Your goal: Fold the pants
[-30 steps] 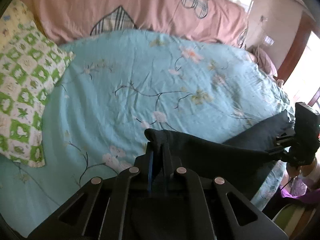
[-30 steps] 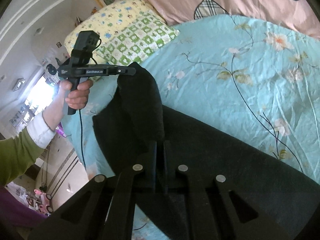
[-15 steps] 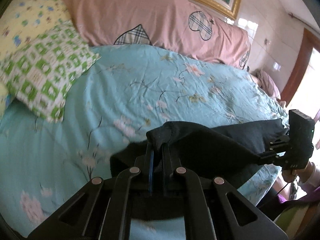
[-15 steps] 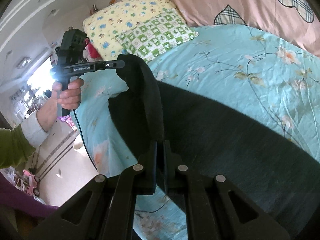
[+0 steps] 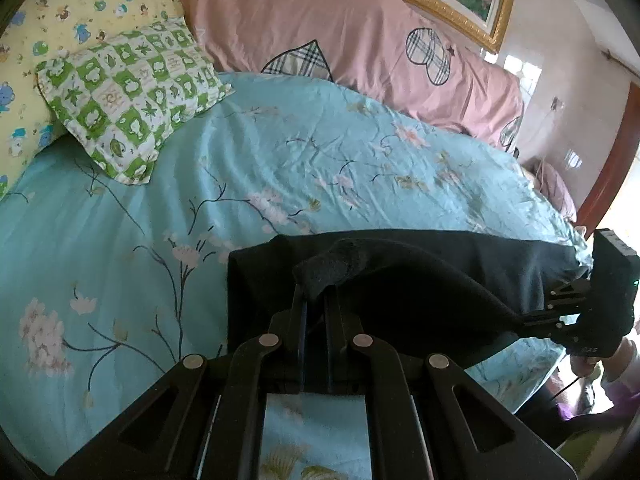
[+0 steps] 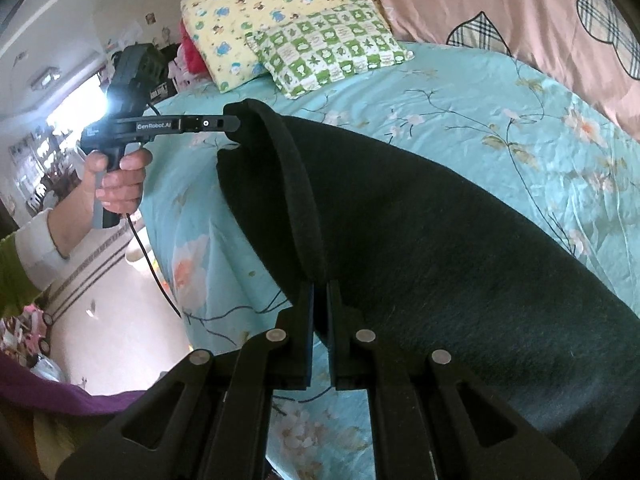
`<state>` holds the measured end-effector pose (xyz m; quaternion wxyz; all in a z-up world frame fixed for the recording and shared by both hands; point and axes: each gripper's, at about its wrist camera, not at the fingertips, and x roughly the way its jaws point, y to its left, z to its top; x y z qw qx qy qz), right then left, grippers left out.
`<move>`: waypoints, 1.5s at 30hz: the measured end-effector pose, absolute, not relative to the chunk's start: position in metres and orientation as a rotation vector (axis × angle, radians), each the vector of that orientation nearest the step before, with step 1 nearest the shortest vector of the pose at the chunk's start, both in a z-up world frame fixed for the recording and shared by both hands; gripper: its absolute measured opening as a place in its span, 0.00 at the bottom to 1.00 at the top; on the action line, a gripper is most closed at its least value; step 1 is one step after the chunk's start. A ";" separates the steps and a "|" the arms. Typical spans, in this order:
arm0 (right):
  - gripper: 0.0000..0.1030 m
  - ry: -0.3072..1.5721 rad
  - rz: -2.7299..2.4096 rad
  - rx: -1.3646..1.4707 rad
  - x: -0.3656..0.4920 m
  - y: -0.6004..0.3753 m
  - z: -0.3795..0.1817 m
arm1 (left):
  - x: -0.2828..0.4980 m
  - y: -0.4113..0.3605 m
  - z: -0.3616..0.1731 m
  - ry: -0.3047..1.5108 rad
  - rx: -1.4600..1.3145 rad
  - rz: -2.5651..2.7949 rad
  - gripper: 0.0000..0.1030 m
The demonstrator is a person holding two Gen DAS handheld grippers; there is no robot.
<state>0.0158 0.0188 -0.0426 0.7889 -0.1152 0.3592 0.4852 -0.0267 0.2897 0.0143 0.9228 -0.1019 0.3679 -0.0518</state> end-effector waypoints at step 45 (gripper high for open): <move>0.53 0.885 0.805 0.188 0.167 -0.015 -0.015 | -0.038 0.286 -0.009 0.915 -0.544 0.405 0.72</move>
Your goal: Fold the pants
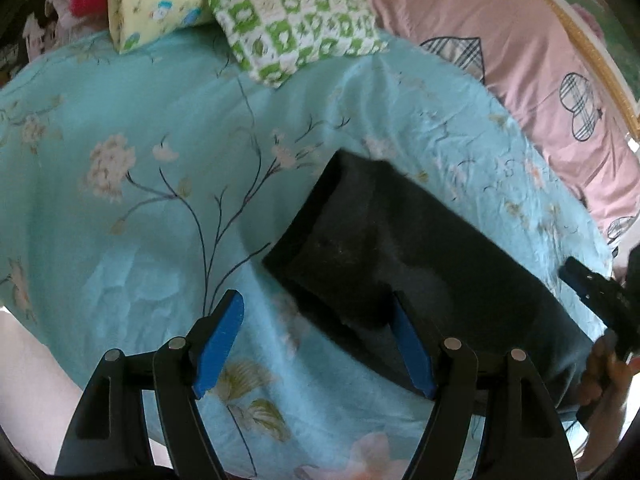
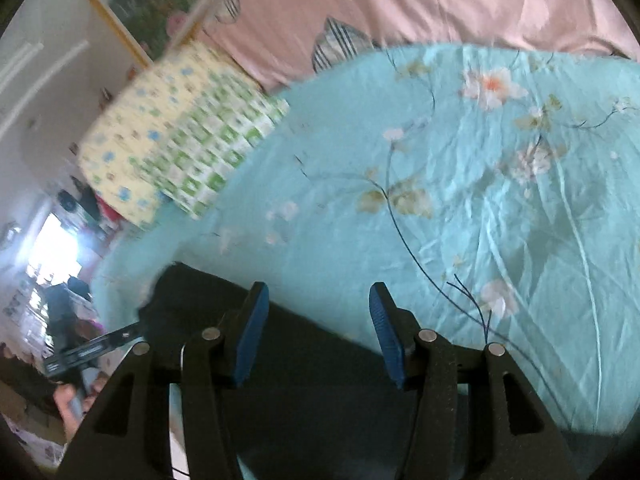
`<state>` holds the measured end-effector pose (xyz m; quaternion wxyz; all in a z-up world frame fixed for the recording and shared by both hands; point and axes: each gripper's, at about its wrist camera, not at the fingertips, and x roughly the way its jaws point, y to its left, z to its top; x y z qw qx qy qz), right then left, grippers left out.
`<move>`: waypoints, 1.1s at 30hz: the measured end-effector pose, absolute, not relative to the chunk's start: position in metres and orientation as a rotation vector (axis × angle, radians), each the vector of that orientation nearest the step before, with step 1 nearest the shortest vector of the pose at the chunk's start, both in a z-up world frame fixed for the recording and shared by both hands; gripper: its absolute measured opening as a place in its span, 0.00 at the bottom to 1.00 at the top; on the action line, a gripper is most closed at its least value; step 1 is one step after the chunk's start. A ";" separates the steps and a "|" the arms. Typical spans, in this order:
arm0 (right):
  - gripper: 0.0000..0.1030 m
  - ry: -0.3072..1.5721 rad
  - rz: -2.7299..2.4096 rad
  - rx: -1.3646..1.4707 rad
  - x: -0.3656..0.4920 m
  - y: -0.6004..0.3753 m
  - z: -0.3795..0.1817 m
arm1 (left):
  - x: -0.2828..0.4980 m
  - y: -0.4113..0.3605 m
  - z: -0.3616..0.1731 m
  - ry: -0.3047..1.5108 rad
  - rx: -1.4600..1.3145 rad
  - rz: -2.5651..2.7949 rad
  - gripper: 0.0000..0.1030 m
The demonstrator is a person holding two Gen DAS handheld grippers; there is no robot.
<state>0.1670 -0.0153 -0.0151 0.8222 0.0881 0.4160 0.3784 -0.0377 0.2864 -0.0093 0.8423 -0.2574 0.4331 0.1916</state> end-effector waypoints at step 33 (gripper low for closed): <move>0.04 0.801 0.922 -0.023 0.146 0.032 0.013 | -0.051 0.283 0.043 0.603 -0.348 0.168 0.19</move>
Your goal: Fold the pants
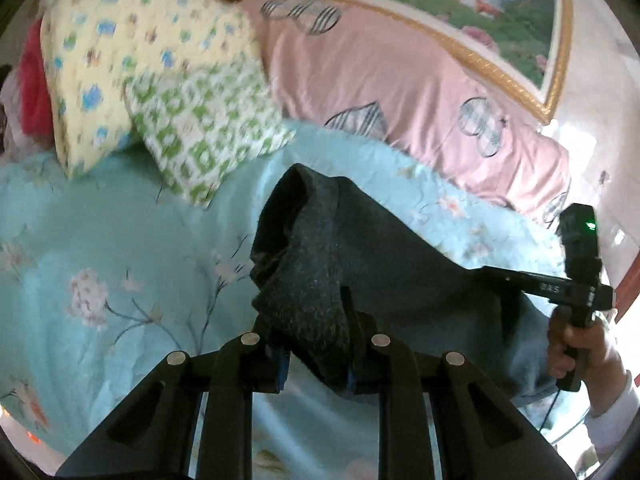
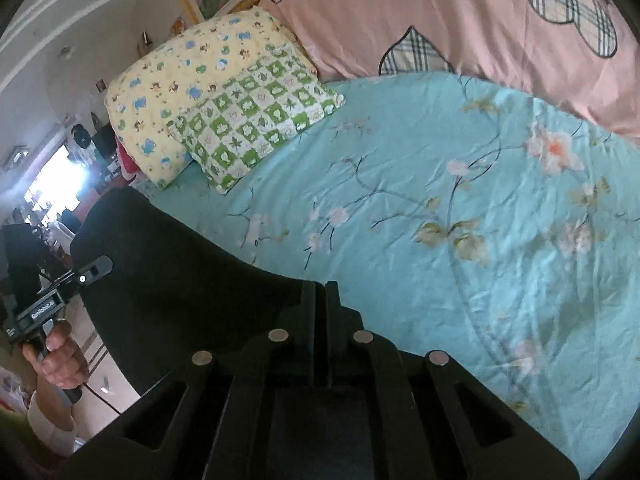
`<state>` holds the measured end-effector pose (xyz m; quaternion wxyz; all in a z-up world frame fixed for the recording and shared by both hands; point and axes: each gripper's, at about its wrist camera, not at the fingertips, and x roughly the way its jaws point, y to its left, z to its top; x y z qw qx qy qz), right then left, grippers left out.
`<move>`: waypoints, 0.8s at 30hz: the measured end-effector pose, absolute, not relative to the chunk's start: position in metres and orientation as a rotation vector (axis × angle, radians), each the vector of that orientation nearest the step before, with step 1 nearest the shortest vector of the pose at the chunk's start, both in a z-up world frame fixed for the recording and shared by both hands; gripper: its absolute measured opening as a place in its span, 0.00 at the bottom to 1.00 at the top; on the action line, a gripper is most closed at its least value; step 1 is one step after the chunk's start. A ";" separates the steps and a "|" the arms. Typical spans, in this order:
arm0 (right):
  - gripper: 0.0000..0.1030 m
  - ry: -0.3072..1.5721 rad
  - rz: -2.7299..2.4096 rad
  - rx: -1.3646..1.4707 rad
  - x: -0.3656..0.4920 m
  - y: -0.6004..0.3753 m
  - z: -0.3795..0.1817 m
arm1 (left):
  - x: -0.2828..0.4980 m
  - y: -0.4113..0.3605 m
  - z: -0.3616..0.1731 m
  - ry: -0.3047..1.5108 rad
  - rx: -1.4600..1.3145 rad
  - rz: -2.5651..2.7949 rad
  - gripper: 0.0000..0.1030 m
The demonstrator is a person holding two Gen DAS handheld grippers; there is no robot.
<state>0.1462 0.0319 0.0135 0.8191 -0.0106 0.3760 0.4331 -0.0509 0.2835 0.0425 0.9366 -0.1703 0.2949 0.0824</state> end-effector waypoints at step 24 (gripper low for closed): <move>0.47 0.746 0.707 0.184 0.085 -0.052 -0.016 | -0.046 0.233 0.056 0.646 -0.257 0.149 0.54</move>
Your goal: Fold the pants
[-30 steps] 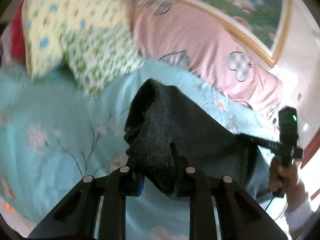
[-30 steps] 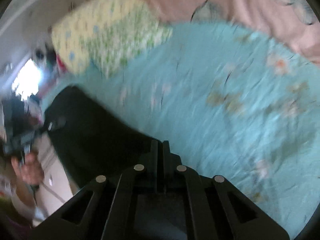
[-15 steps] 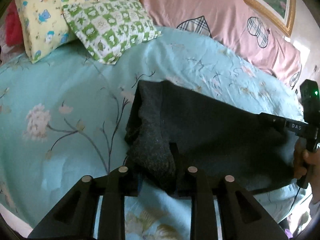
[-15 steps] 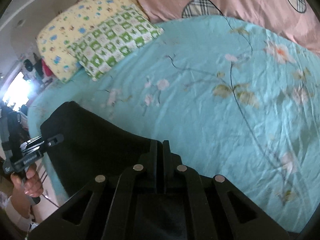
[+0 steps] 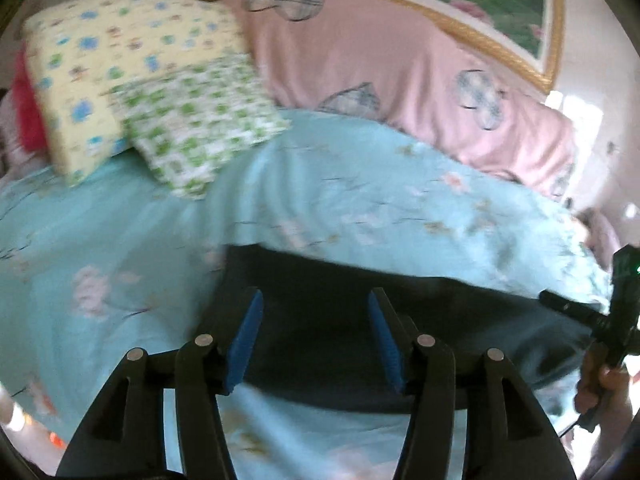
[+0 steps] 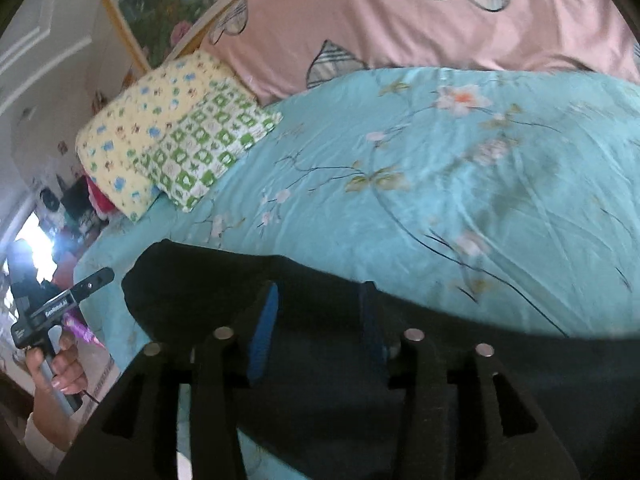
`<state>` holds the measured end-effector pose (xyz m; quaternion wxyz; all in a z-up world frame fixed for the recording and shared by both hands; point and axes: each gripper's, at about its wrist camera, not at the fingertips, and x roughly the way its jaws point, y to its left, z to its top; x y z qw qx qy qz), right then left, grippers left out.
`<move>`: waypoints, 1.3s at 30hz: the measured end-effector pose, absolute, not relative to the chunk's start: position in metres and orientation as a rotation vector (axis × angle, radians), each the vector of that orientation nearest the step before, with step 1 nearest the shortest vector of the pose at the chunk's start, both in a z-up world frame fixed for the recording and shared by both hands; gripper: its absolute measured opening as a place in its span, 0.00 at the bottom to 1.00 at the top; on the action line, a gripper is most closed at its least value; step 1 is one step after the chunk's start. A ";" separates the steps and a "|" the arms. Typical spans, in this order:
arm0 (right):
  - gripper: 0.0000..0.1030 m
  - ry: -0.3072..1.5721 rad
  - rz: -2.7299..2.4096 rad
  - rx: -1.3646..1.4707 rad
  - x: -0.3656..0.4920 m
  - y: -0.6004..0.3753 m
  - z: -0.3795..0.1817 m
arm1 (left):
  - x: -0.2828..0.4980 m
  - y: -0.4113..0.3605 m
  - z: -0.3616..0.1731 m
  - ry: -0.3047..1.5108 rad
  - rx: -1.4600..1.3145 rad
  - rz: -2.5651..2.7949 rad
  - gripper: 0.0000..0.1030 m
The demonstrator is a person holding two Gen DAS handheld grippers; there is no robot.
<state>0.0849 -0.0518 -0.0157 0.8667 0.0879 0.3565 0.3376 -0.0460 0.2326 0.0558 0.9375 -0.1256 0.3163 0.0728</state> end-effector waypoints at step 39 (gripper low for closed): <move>0.67 0.674 0.074 0.689 -0.027 -0.306 -0.049 | 0.111 -0.105 0.048 0.857 0.184 -0.619 0.65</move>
